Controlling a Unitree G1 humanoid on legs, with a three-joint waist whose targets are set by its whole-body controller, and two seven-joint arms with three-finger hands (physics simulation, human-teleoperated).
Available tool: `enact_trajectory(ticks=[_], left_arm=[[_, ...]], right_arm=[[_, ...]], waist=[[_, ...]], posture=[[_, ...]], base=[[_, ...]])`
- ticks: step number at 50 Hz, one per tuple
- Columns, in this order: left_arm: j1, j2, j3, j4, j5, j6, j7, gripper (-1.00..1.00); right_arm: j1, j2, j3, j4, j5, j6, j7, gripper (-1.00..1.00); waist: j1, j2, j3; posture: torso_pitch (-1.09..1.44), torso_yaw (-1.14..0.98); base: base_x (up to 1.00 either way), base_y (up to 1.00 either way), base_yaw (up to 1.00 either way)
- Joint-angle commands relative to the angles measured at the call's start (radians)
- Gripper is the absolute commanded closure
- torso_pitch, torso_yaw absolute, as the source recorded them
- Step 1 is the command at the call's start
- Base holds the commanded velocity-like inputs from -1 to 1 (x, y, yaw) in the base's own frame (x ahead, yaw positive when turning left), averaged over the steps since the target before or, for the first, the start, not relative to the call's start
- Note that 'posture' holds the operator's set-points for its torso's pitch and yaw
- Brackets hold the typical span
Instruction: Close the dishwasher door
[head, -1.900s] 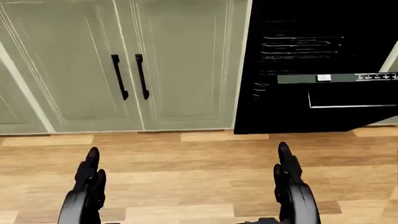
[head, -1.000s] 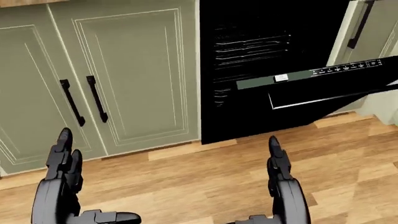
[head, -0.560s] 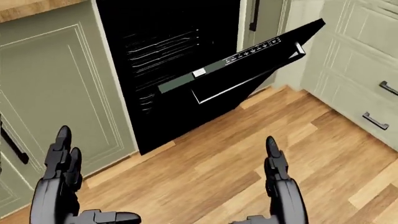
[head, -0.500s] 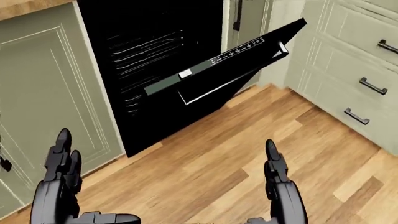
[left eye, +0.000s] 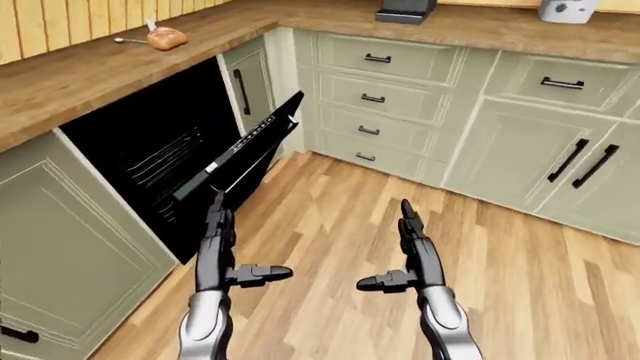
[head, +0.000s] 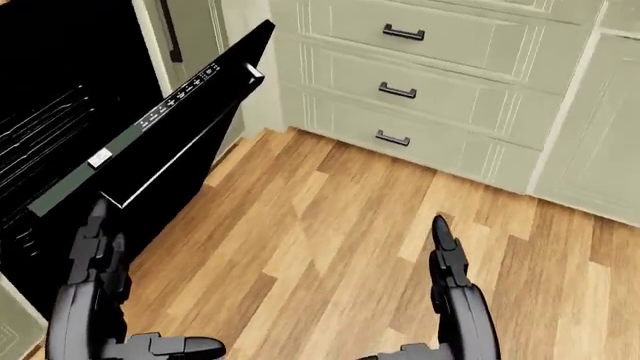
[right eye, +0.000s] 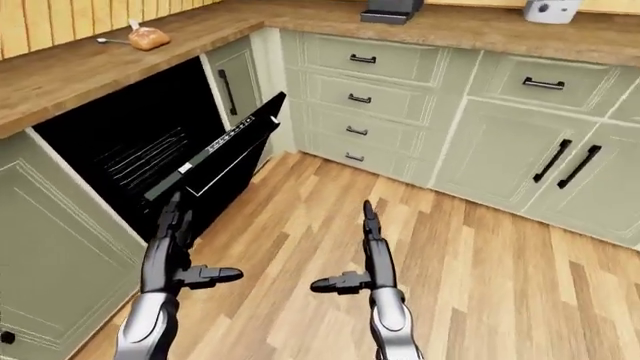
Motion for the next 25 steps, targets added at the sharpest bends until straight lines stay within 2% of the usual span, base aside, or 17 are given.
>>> enact_trajectory(ticks=[1,2,4,10,12,13,14,15,16,18,22,25], left_arm=[[-0.013,-0.003,-0.007,-0.045,-0.001,-0.027,0.000,-1.00],[-0.013,-0.003,-0.007,-0.044,-0.001,-0.029,0.000,-1.00],[-0.012,-0.003,-0.007,-0.047,-0.002,-0.026,-0.001,-1.00],[-0.014,-0.003,-0.005,-0.048,-0.003,-0.024,-0.001,-1.00],[-0.014,-0.002,-0.005,-0.047,-0.002,-0.026,-0.001,-1.00],[-0.016,-0.003,-0.005,-0.044,-0.002,-0.027,-0.001,-1.00],[-0.016,-0.002,-0.005,-0.045,-0.003,-0.025,-0.001,-1.00],[-0.016,-0.002,-0.005,-0.047,-0.003,-0.025,-0.001,-1.00],[-0.016,-0.002,-0.005,-0.047,-0.003,-0.024,-0.001,-1.00],[-0.015,-0.003,-0.005,-0.046,-0.003,-0.027,-0.001,-1.00],[-0.011,-0.004,-0.007,-0.050,-0.002,-0.026,-0.002,-1.00],[-0.009,-0.004,-0.008,-0.050,-0.001,-0.027,-0.002,-1.00]], right_arm=[[-0.013,-0.008,-0.008,-0.047,0.001,-0.026,-0.001,-1.00],[-0.012,-0.008,-0.008,-0.047,0.001,-0.026,-0.001,-1.00],[-0.011,-0.008,-0.007,-0.049,0.001,-0.025,-0.001,-1.00],[-0.012,-0.008,-0.006,-0.047,0.000,-0.024,0.000,-1.00],[-0.011,-0.007,-0.006,-0.049,0.000,-0.024,-0.001,-1.00],[-0.010,-0.007,-0.008,-0.051,0.001,-0.024,-0.002,-1.00],[-0.010,-0.008,-0.010,-0.049,0.003,-0.025,-0.002,-1.00],[-0.010,-0.008,-0.009,-0.049,0.003,-0.025,-0.002,-1.00],[-0.011,-0.007,-0.008,-0.047,0.002,-0.026,-0.002,-1.00],[-0.013,-0.007,-0.008,-0.043,0.003,-0.028,-0.002,-1.00],[-0.013,-0.007,-0.007,-0.042,0.001,-0.028,-0.002,-1.00],[-0.009,-0.007,-0.007,-0.047,0.002,-0.028,-0.001,-1.00]], waist=[[-0.008,0.001,-0.011],[-0.011,0.001,-0.019],[-0.009,-0.013,-0.034],[-0.002,-0.089,-0.026],[-0.008,-0.126,-0.030],[-0.013,-0.159,-0.039],[-0.030,-0.203,-0.059],[-0.035,-0.139,-0.033],[-0.038,-0.148,-0.044],[-0.048,-0.128,-0.048],[-0.038,-0.080,-0.016],[-0.027,-0.040,-0.007]], posture=[[0.00,0.00],[0.00,0.00],[0.00,0.00],[0.00,0.00],[0.00,0.00],[0.00,0.00],[0.00,0.00],[0.00,0.00],[0.00,0.00],[0.00,0.00],[0.00,0.00],[0.00,0.00]], base=[[-0.01,0.00,-0.83],[-0.01,0.00,-0.84],[0.00,0.00,-0.83],[-0.01,0.00,-0.83],[0.00,0.00,-0.84],[-0.01,0.00,-0.84],[0.00,0.00,-0.84],[-0.01,0.00,-0.84],[0.00,0.00,-0.84],[0.00,0.00,-0.83],[0.00,0.00,-0.83],[0.00,0.00,-0.82]])
